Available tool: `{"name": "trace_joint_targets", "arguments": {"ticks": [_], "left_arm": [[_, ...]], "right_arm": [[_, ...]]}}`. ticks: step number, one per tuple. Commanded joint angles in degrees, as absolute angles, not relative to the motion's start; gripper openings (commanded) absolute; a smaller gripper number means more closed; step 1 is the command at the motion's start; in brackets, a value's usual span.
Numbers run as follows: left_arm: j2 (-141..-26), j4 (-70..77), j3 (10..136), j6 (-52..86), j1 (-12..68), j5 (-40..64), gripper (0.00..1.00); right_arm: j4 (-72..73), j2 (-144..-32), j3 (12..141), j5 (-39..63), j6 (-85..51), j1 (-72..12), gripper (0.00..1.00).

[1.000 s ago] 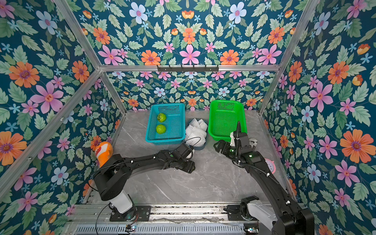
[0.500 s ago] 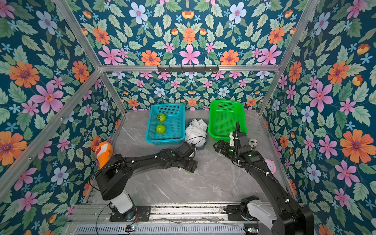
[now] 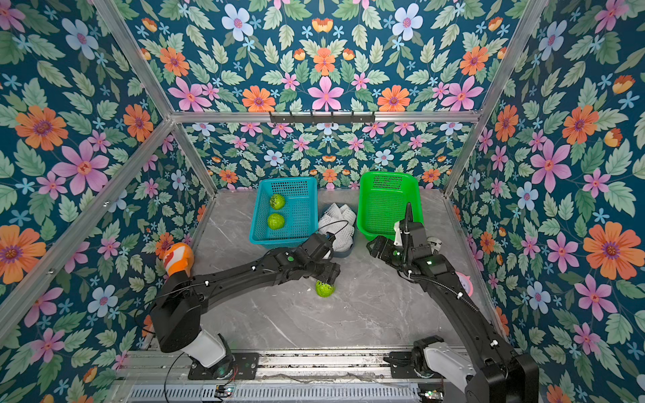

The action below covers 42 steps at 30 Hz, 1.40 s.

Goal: Sleeve custard apples in foam nets
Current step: Place the custard apple at the center of the board, then pick up the foam net from the storage box.

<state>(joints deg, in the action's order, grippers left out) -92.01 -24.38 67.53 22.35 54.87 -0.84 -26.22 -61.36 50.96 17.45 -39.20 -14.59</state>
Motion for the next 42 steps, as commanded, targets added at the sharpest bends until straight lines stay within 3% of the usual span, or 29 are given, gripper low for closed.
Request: {"name": "trace_joint_targets", "arguments": {"ticks": [1,6,14,27,42], "left_arm": [[-89.45,-25.92,67.69,22.69,54.43,-6.08,0.8],[-82.37,-24.96,63.67,25.86,51.01,-10.19,0.72],[-71.08,-19.64,51.25,33.35,39.44,-6.28,0.64],[-69.73,-18.09,48.54,36.02,38.03,-5.1,0.65],[-68.92,-17.0,46.67,36.65,37.94,-3.85,0.65]], "right_arm": [[-26.02,-62.27,51.87,17.88,-39.28,-14.97,0.82],[-28.86,-67.98,57.62,14.62,-37.0,-19.65,0.73],[-35.44,-84.36,74.64,11.28,-34.92,-25.23,0.63],[-61.74,-119.93,118.12,-3.01,-32.41,-29.21,0.62],[-73.19,-137.78,142.6,-7.35,-31.73,-29.7,0.52]]}}
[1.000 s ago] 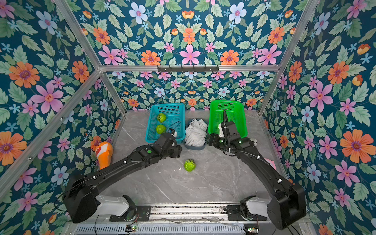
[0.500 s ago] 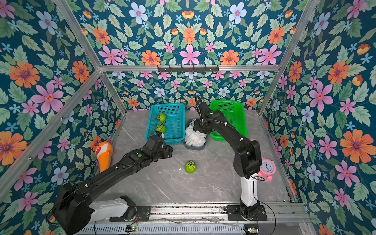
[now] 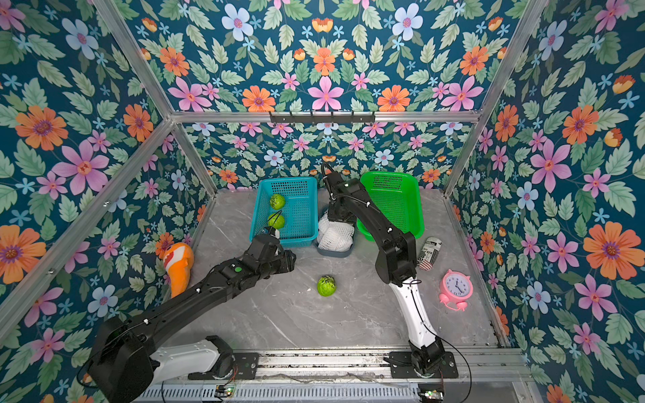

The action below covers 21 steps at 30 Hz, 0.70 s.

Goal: Sleeve custard apples in foam nets
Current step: Pick up the foam net from the storage box.

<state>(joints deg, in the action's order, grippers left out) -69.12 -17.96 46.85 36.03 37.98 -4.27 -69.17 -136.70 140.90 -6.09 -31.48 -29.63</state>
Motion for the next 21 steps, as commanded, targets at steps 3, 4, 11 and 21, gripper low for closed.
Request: {"name": "trace_joint_targets", "arguments": {"ticks": [3,4,11,21], "left_arm": [[-69.0,-16.7,46.84,36.75,37.96,-3.6,0.65],[-68.99,-16.62,46.8,36.74,37.96,-3.51,0.65],[-69.69,-15.84,47.41,36.74,37.88,-3.34,0.65],[-71.63,-11.64,53.03,35.64,36.6,1.34,0.62]], "right_arm": [[-73.17,-138.45,143.18,-7.16,-31.73,-29.66,0.49],[-73.19,-138.51,143.23,-7.24,-31.73,-29.68,0.48],[-72.37,-136.15,139.73,-6.54,-31.69,-29.66,0.19],[-60.43,-118.54,118.46,-4.61,-30.74,-31.11,0.0]]}}
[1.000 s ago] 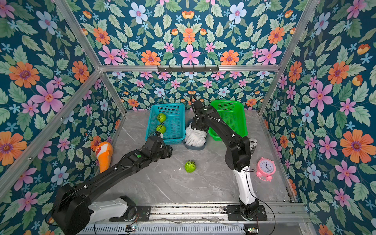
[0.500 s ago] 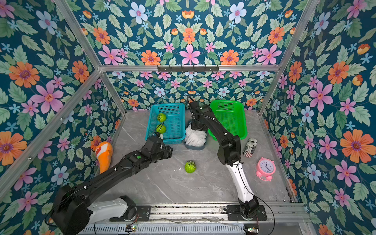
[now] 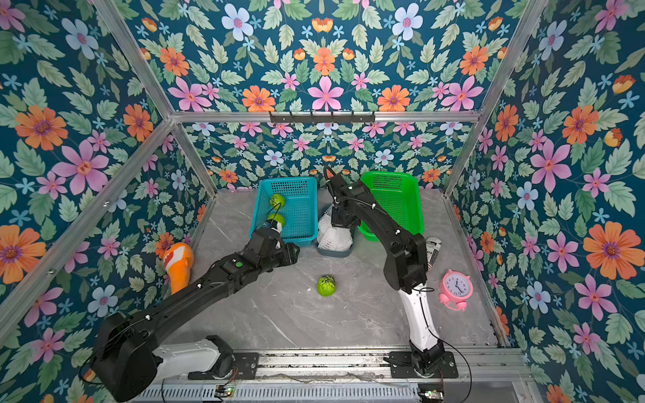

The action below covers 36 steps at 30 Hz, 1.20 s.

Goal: Sleeve custard apples in foam nets
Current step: Pick up the foam net from the storage box, then open the foam net.

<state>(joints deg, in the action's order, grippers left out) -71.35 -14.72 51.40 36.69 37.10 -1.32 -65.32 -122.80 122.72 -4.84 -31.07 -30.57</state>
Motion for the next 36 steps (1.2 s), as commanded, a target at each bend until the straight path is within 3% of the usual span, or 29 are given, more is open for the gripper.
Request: {"name": "trace_joint_targets", "arguments": {"ticks": [1,11,17,28,32,36], "left_arm": [[-71.71,-11.07,53.66,35.56,36.27,2.29,0.62],[-74.25,-5.94,61.87,36.43,34.8,15.18,0.7],[-70.56,1.17,56.74,40.61,33.79,19.35,0.69],[-72.34,36.06,47.63,58.08,30.24,40.72,0.77],[-74.72,55.69,44.27,70.23,29.08,44.17,0.81],[-75.98,64.31,43.2,75.98,28.56,45.34,0.81]], "right_arm": [[-58.82,-116.49,116.21,-4.21,-30.67,-31.36,0.0],[-41.77,-95.66,93.81,-3.76,-29.64,-35.89,0.0],[-33.0,-83.67,82.76,1.5,-33.36,-36.11,0.0],[-19.03,-65.99,70.76,20.87,-40.69,-28.21,0.0],[-14.08,-63.45,68.65,26.6,-43.66,-26.11,0.0],[-11.0,-62.71,67.81,28.68,-45.75,-25.48,0.0]]}}
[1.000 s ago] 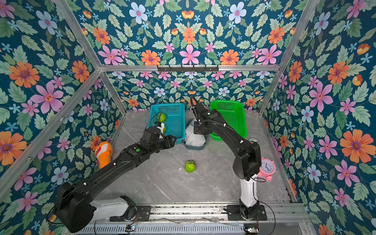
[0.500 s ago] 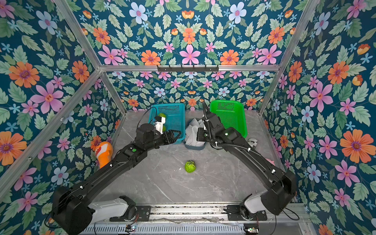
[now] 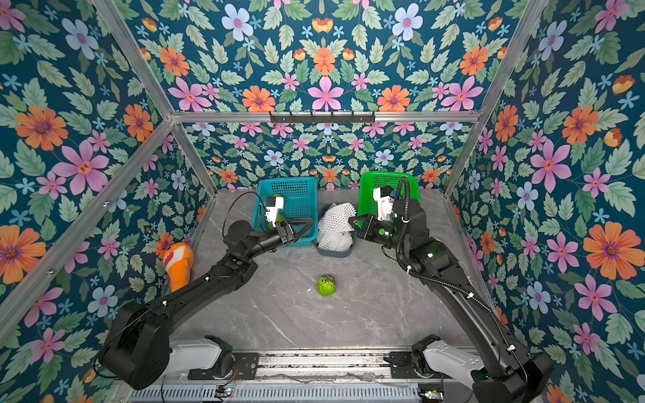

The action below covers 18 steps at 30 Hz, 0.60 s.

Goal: Sleeve custard apples in foam nets
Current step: Open the foam net.

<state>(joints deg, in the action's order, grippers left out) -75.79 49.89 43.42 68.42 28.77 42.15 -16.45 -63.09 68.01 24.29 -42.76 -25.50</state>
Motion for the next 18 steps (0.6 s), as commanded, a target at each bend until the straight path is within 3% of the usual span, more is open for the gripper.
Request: {"name": "trace_joint_targets", "arguments": {"ticks": [1,8,18], "left_arm": [[-75.81,64.51,42.95,76.19,28.56,45.32,0.81],[-74.11,56.08,43.37,72.14,28.66,45.53,0.82],[-74.9,60.63,43.08,75.12,29.2,46.28,0.77]], "right_arm": [[-10.61,-62.74,67.68,28.9,-46.0,-25.43,0.0],[-5.31,-63.22,65.77,32.25,-48.99,-25.48,0.0],[-3.42,-63.8,65.14,34.07,-49.88,-25.42,0.0]]}}
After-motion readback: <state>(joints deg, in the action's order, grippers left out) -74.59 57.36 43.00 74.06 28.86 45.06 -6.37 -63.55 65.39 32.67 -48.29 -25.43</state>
